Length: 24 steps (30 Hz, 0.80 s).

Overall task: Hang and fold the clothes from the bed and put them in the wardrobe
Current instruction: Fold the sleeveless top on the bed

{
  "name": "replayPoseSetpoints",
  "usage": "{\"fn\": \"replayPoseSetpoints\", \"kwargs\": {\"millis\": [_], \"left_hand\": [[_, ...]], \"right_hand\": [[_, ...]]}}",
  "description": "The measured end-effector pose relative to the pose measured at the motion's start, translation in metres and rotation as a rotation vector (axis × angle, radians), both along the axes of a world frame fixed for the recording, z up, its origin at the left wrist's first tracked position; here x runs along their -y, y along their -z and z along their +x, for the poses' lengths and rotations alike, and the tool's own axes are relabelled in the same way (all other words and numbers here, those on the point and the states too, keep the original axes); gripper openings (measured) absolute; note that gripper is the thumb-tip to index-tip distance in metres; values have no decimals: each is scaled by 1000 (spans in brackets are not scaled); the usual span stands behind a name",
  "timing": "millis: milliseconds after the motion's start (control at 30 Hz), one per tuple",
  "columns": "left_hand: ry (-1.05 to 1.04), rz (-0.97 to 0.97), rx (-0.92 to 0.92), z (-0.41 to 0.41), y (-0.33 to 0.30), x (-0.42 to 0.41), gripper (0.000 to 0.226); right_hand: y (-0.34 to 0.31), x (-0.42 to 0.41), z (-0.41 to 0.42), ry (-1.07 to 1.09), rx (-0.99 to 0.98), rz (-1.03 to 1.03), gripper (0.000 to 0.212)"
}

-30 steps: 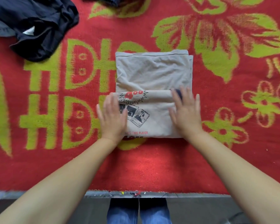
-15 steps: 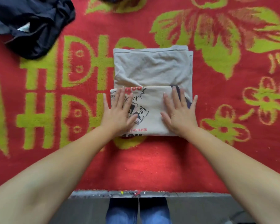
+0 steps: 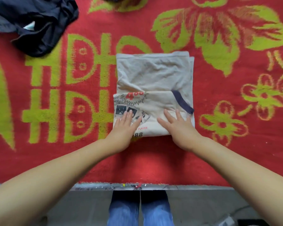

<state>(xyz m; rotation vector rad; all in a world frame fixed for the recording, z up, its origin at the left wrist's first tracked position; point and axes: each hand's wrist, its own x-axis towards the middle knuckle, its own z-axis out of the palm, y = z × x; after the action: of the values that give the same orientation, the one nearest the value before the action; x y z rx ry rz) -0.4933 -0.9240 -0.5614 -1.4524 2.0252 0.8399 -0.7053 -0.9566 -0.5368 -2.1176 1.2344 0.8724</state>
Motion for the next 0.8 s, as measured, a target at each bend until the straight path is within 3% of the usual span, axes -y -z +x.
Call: {"fn": "replayPoseSetpoints", "kwargs": {"millis": [67, 133, 200, 233, 300, 400, 533, 633, 700, 800], "left_hand": [[-12, 303, -106, 12, -23, -8, 90], [-38, 513, -237, 21, -48, -10, 73], [-7, 553, -277, 31, -68, 4, 36], [-32, 535, -293, 37, -71, 17, 31], [-202, 445, -348, 49, -73, 45, 31], [-630, 257, -441, 65, -55, 85, 12], [-1086, -70, -480, 57, -6, 112, 13], [-1254, -367, -435, 35, 20, 102, 31], [-1174, -539, -371, 24, 22, 91, 48], [-582, -666, -220, 5, 26, 65, 61]], "right_hand": [[-32, -5, -2, -43, 44, 241, 80], [-61, -2, -5, -41, 122, 433, 57], [-73, 16, -9, -5, 167, 453, 23], [-74, 30, -13, 14, 180, 397, 14], [-67, 60, -22, 108, 216, 244, 11], [-43, 101, -35, 353, 344, 69, 24], [2, 130, -33, 653, 432, -167, 26], [27, 126, -25, 880, 405, -342, 37], [32, 112, -18, 873, 342, -461, 47], [33, 76, 4, 477, 294, -616, 53]]}}
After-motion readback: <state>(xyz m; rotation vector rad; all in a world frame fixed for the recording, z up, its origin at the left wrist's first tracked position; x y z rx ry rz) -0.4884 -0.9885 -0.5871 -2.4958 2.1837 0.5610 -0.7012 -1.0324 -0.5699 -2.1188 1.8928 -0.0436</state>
